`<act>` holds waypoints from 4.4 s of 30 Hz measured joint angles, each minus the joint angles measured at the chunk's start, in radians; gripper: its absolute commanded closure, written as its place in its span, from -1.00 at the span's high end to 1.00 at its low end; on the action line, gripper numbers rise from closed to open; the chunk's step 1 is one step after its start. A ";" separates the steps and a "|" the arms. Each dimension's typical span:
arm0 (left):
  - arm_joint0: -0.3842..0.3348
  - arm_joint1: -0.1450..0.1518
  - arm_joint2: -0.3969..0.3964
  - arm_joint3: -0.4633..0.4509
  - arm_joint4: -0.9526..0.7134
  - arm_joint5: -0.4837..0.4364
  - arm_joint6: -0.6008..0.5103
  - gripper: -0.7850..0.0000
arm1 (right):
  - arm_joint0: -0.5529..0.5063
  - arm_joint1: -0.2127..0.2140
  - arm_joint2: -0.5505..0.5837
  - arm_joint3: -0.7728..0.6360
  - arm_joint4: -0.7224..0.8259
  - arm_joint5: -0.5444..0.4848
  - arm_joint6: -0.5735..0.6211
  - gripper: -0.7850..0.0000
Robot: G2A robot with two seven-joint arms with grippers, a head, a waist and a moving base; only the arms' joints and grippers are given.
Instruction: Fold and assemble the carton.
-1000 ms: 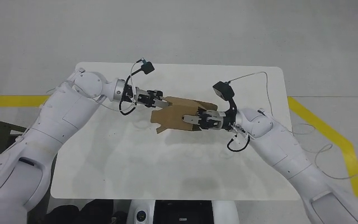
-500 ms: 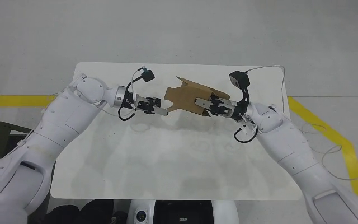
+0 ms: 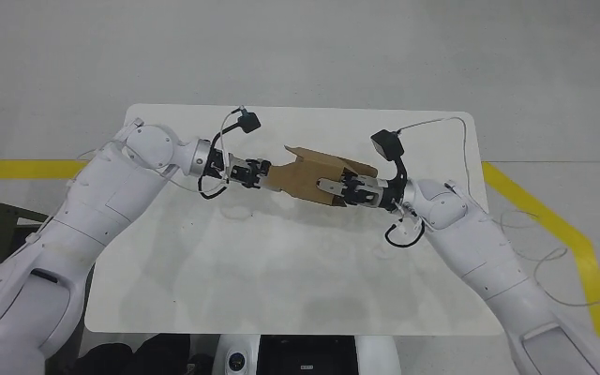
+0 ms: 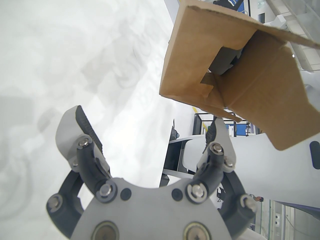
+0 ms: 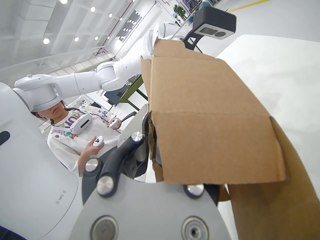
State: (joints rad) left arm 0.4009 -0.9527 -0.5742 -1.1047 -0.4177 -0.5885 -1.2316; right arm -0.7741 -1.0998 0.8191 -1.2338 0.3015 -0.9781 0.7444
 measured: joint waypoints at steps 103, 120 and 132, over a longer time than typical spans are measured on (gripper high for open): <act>0.025 0.023 -0.105 -0.063 0.015 -0.007 0.007 1.00 | -0.051 0.003 0.082 0.064 -0.111 0.029 -0.049 -1.00; 0.028 0.002 -0.101 -0.054 0.127 0.070 0.029 1.00 | -0.076 -0.003 0.092 -0.003 -0.109 0.015 -0.062 -1.00; 0.025 -0.023 -0.098 -0.010 0.116 0.061 0.029 1.00 | -0.075 -0.006 0.063 -0.041 -0.046 0.010 0.017 -1.00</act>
State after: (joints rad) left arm 0.4261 -0.9757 -0.6718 -1.1151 -0.3013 -0.5276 -1.2026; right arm -0.8492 -1.1061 0.8826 -1.2752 0.2555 -0.9677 0.7616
